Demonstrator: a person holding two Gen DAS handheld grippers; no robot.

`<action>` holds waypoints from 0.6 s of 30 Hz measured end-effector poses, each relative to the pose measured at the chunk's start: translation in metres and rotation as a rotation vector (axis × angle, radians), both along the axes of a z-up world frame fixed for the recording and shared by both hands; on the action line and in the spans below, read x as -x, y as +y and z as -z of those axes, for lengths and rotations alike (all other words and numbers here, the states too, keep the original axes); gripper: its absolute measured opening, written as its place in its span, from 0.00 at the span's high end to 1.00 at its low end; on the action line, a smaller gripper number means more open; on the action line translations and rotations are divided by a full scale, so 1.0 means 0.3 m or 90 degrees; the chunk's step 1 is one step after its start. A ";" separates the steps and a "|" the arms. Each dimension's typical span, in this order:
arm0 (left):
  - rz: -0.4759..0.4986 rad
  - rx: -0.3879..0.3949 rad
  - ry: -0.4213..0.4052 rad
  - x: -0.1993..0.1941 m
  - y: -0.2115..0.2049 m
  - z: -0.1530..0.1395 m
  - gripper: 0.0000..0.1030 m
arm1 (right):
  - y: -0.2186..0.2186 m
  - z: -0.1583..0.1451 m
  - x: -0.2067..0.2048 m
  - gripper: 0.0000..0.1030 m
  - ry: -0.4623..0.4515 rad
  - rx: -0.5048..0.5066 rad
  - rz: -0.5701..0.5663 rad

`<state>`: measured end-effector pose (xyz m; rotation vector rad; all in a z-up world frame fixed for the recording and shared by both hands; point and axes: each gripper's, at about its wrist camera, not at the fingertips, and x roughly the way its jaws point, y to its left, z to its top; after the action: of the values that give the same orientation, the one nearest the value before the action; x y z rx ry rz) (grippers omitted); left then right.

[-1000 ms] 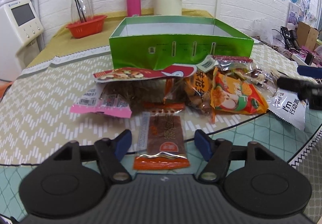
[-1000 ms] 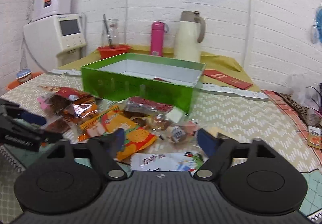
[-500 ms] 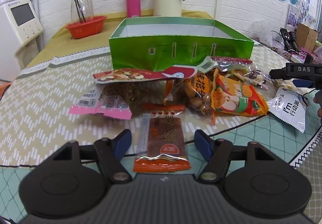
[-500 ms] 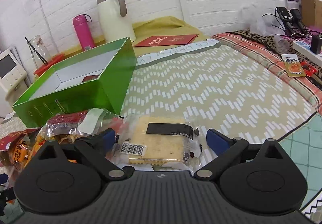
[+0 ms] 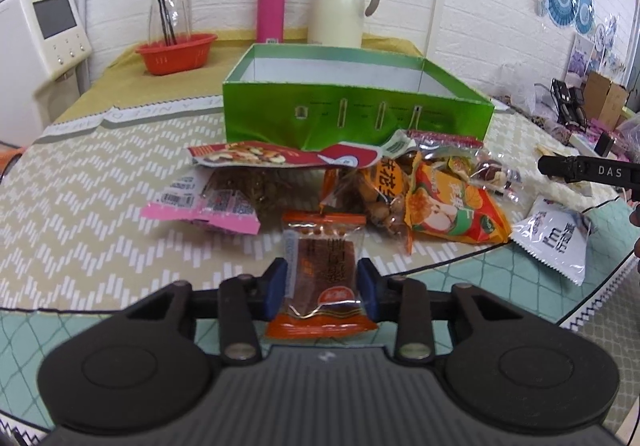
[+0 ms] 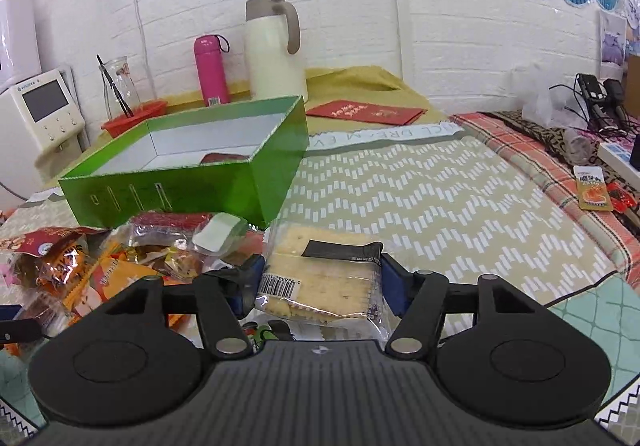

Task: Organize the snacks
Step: 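Grasp the red strip snack with the left gripper while the right lifts the crackers, then lower both held snacks into the green box and open both grippers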

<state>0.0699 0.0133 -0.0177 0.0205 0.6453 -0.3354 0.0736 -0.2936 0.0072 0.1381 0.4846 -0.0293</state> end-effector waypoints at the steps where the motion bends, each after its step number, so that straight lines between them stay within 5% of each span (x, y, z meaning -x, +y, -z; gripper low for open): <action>1: 0.002 0.008 -0.003 0.009 0.005 -0.009 0.66 | 0.002 -0.015 0.010 0.02 -0.010 -0.004 -0.004; 11: 0.064 0.104 -0.053 0.110 0.030 -0.174 0.66 | 0.081 -0.147 0.047 0.02 -0.088 -0.025 -0.094; 18: 0.072 0.131 -0.117 -0.014 -0.012 -0.327 0.66 | 0.137 -0.175 -0.056 0.02 -0.086 -0.046 -0.136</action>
<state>0.0742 0.0097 0.0803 -0.1080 0.4257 -0.5021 0.0903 -0.2524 0.0596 0.1571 0.3636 0.2062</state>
